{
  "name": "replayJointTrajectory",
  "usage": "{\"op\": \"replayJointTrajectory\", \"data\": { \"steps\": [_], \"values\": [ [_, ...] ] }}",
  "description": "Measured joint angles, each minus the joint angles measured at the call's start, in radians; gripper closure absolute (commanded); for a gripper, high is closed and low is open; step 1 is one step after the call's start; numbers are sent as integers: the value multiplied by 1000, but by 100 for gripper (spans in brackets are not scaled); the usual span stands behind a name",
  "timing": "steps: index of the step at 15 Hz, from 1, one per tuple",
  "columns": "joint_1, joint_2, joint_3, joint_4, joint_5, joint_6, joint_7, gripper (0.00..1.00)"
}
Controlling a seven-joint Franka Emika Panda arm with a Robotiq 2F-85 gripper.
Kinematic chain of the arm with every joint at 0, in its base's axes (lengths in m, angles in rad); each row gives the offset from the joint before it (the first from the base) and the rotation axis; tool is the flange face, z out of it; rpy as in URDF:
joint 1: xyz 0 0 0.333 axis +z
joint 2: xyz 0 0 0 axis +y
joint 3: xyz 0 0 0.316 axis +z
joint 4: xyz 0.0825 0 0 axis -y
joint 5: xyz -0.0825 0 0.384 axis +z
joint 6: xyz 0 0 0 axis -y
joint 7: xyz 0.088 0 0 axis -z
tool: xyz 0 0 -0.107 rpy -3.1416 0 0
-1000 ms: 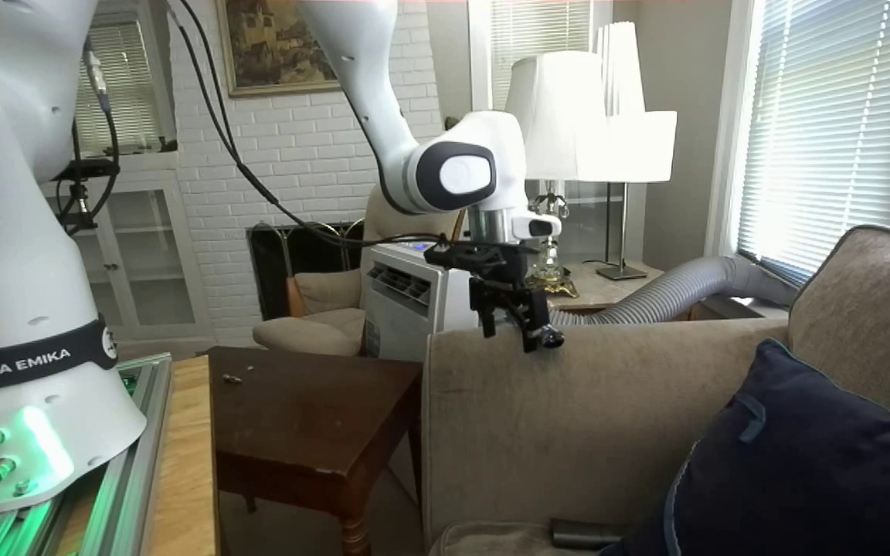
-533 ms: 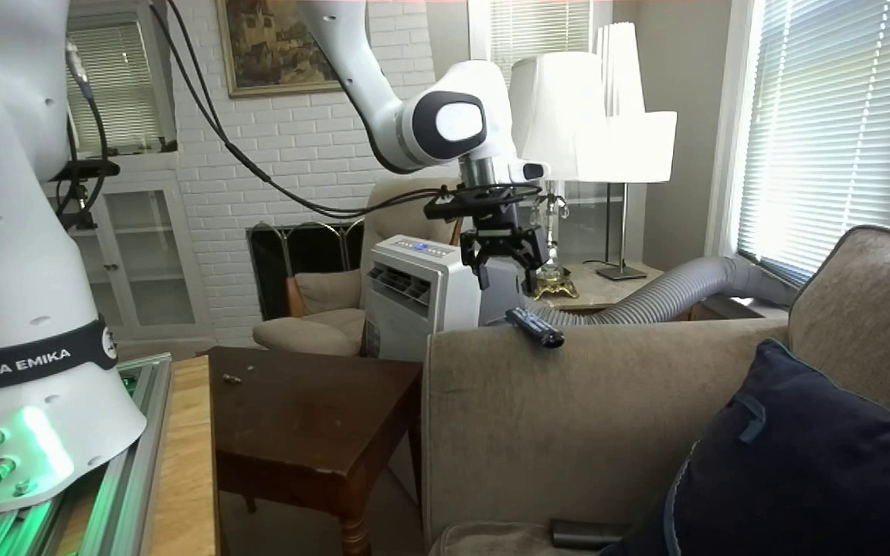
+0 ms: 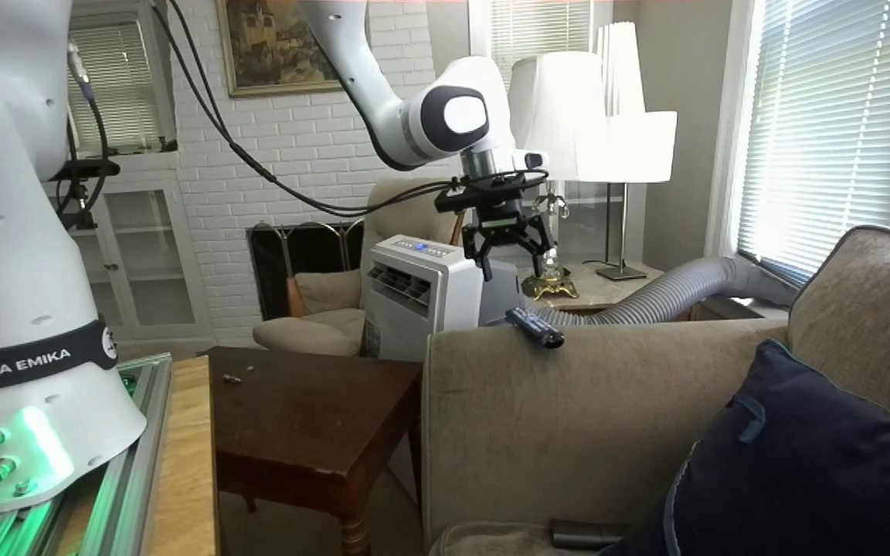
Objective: Put the remotes on the sofa
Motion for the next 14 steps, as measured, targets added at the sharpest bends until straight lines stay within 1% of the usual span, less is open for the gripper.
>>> {"op": "replayJointTrajectory", "data": {
  "steps": [3, 9, 14],
  "values": [
    [19, 44, 8, 59, -72, 0, -69, 0],
    [51, 195, 9, 184, -213, -1, -212, 0],
    [52, 293, 22, 287, -230, -1, -393, 0]
  ]
}}
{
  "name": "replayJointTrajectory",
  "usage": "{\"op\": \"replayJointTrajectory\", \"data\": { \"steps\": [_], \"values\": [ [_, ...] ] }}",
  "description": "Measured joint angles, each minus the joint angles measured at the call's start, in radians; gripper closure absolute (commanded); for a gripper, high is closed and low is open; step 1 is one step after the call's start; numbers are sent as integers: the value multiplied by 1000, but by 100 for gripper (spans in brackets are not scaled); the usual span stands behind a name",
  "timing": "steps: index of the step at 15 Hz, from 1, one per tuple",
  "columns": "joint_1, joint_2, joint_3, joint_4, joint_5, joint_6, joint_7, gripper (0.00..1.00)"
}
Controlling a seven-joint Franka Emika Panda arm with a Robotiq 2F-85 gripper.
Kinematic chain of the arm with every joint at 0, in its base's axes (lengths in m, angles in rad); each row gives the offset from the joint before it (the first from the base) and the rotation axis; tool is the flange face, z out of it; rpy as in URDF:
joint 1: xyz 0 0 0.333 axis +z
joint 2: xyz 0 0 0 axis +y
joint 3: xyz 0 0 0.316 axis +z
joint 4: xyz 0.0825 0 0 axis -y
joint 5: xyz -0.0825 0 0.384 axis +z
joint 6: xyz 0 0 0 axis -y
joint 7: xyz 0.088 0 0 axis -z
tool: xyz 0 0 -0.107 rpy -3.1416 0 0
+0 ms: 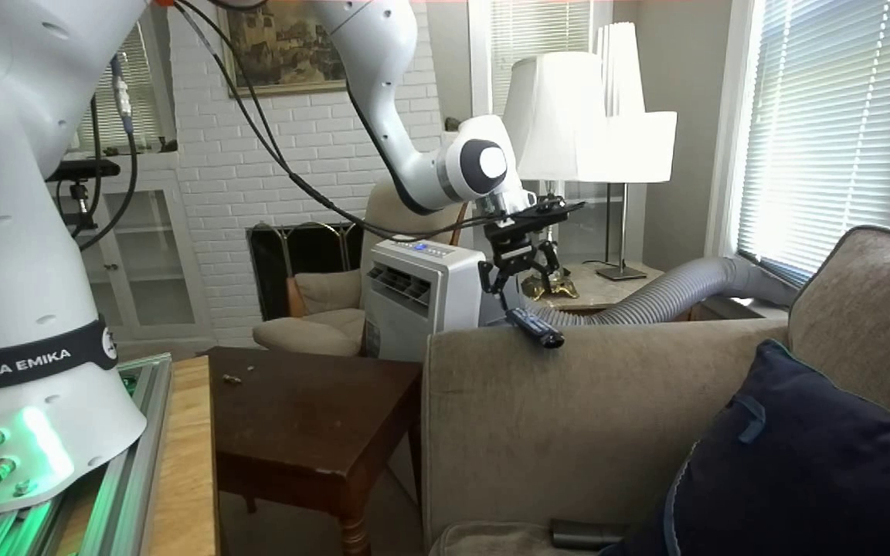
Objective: Put the remotes on the sofa
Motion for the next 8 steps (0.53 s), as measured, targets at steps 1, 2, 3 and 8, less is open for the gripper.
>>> {"op": "replayJointTrajectory", "data": {
  "steps": [1, 2, 3, 8],
  "values": [
    [-1, 17, 2, 18, 0, 0, -23, 0],
    [-1, 33, 5, 35, 0, 0, -41, 0],
    [-3, 48, 8, 50, 2, 0, -54, 0],
    [-36, 114, 59, 104, 62, -14, -68, 0]
  ]
}}
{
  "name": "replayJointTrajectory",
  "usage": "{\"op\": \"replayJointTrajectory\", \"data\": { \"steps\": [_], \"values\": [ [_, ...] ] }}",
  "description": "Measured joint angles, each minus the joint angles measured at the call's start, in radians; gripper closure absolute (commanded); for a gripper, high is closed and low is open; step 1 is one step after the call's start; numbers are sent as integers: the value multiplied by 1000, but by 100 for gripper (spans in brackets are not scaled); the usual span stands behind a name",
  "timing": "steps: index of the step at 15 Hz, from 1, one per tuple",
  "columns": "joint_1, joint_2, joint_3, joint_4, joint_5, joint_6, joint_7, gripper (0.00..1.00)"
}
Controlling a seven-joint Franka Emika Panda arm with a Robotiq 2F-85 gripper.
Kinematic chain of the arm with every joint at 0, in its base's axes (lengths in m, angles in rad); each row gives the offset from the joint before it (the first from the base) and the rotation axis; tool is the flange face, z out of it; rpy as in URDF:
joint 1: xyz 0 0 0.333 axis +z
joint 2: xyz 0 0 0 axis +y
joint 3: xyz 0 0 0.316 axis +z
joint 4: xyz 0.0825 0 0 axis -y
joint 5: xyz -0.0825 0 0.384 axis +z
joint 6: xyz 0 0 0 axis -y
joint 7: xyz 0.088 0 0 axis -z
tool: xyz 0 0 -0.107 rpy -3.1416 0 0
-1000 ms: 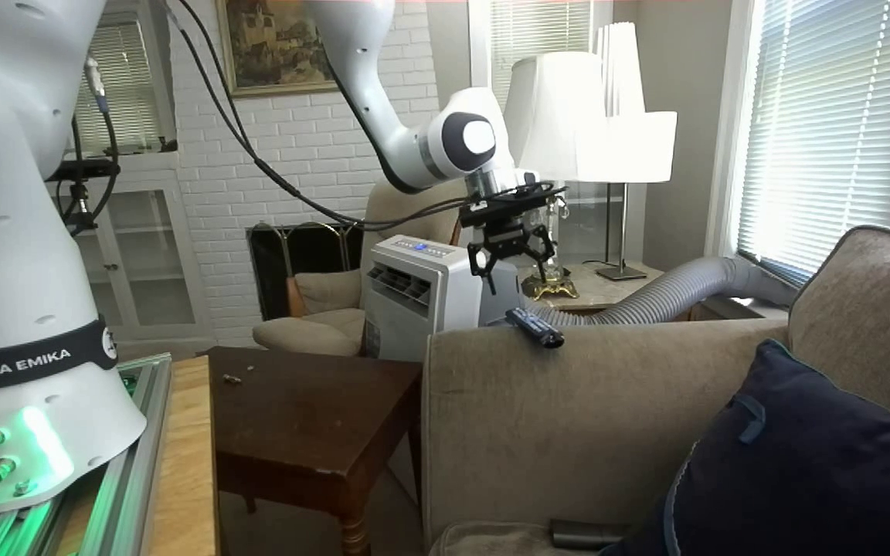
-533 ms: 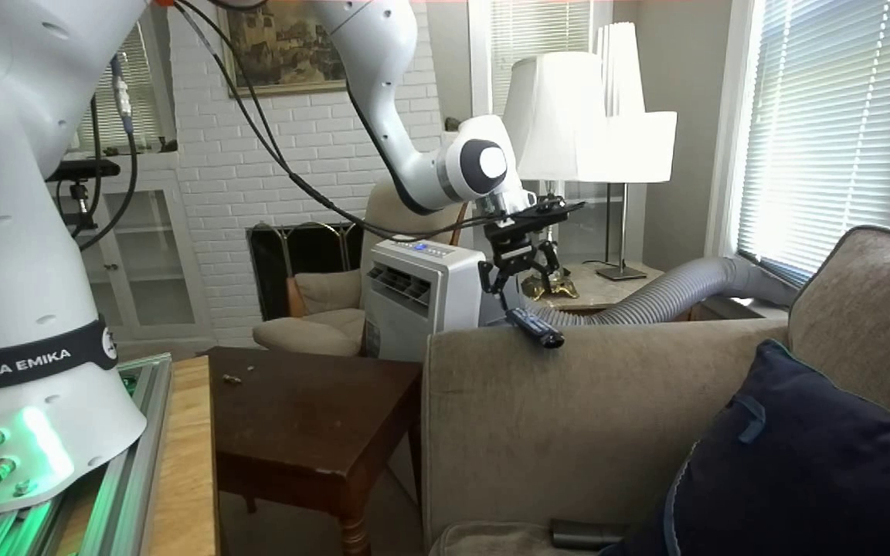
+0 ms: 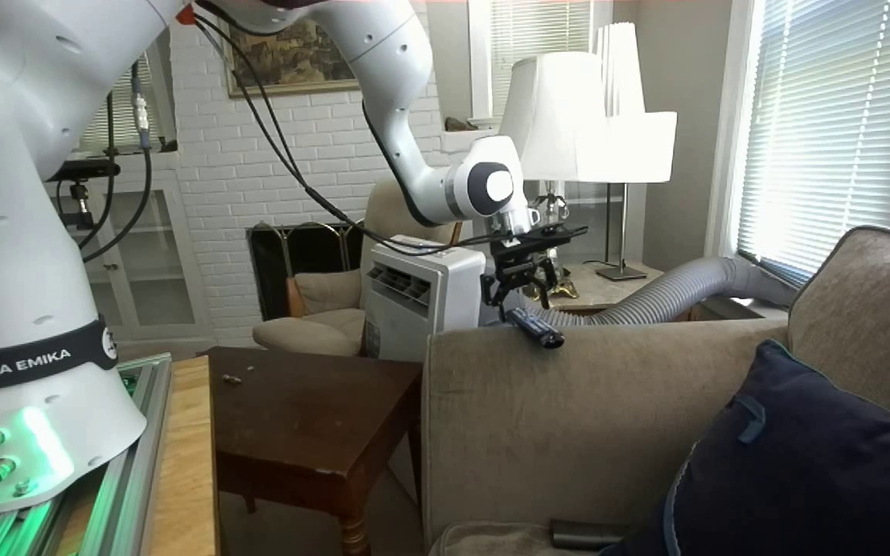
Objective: Put the remotes on the sofa
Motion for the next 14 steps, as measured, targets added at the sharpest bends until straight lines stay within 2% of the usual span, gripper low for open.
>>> {"op": "replayJointTrajectory", "data": {
  "steps": [8, 9, 11, 14],
  "values": [
    [-10, 68, 15, 73, 38, -4, 0, 0],
    [-11, 73, 18, 82, 44, -4, 0, 25],
    [-9, 82, 25, 98, 53, -10, 0, 34],
    [-3, 96, 32, 109, 54, -27, 1, 58]
  ]
}}
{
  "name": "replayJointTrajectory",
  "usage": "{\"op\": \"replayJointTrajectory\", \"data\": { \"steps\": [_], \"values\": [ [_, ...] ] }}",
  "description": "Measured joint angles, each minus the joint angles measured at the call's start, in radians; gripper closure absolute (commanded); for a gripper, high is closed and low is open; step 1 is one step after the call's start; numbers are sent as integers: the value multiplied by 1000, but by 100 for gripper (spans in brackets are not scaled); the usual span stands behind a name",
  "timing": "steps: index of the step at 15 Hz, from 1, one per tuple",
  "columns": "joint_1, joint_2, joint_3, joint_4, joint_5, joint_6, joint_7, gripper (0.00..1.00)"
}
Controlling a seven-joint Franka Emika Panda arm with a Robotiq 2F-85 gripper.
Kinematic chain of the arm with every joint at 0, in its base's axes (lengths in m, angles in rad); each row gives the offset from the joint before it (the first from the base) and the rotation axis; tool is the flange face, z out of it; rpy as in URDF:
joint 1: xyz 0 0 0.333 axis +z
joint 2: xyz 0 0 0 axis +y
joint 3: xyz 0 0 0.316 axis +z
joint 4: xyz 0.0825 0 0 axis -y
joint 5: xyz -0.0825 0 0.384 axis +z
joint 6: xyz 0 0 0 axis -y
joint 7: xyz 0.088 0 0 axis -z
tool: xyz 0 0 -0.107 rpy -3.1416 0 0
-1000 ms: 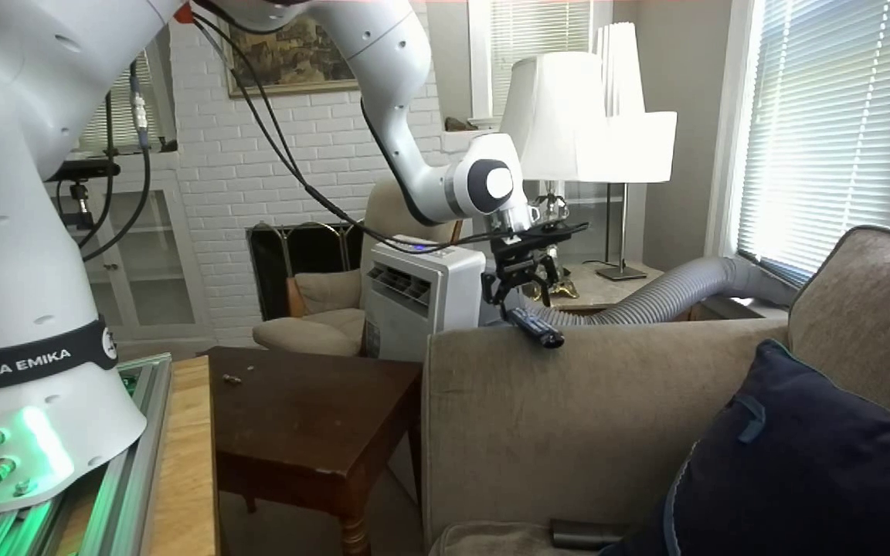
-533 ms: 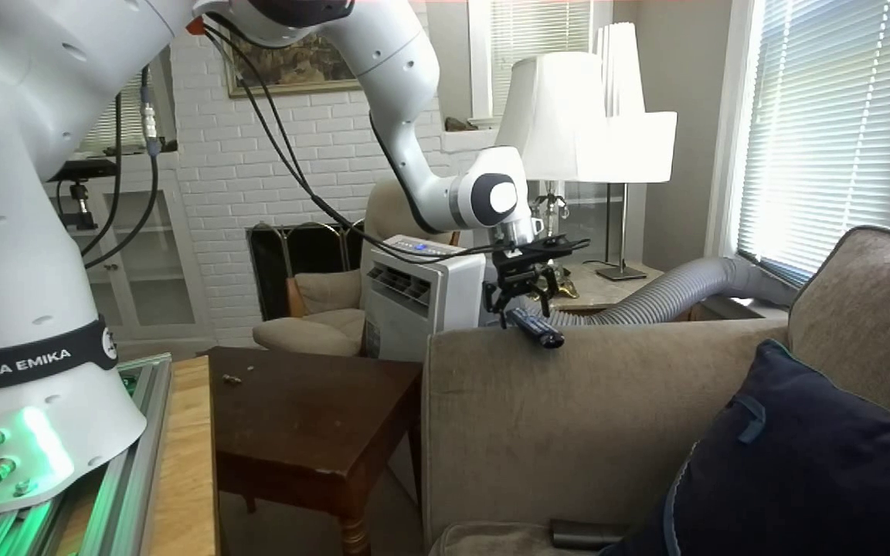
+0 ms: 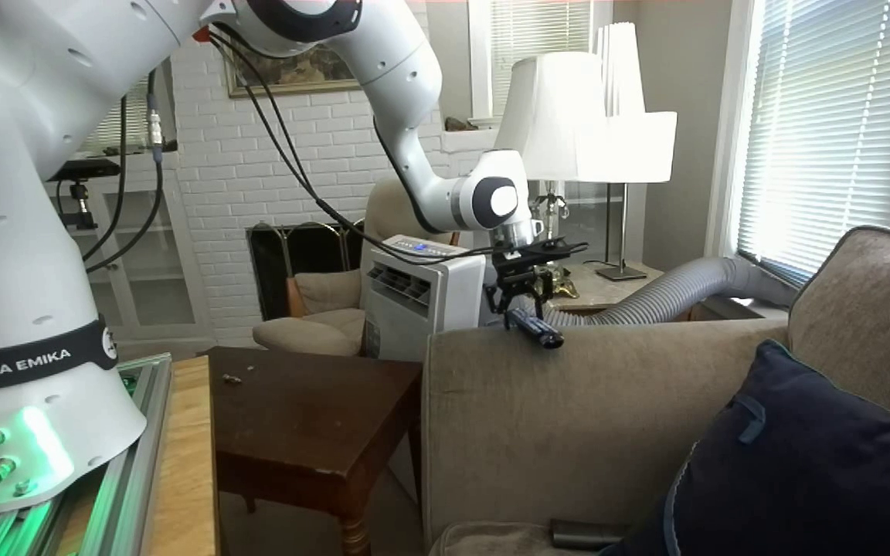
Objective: Put the remotes on the sofa
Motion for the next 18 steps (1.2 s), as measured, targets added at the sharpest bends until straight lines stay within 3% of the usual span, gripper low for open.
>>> {"op": "replayJointTrajectory", "data": {
  "steps": [2, 3, 7, 11, 18],
  "values": [
    [3, 8, 1, 5, 0, -7, 0, 70],
    [5, 11, 1, 8, 0, -10, 0, 71],
    [11, 8, -15, 13, 0, -14, 54, 71],
    [4, -16, -85, -2, 2, -26, 200, 71],
    [-116, -13, -169, -69, 24, -74, 348, 71]
  ]
}}
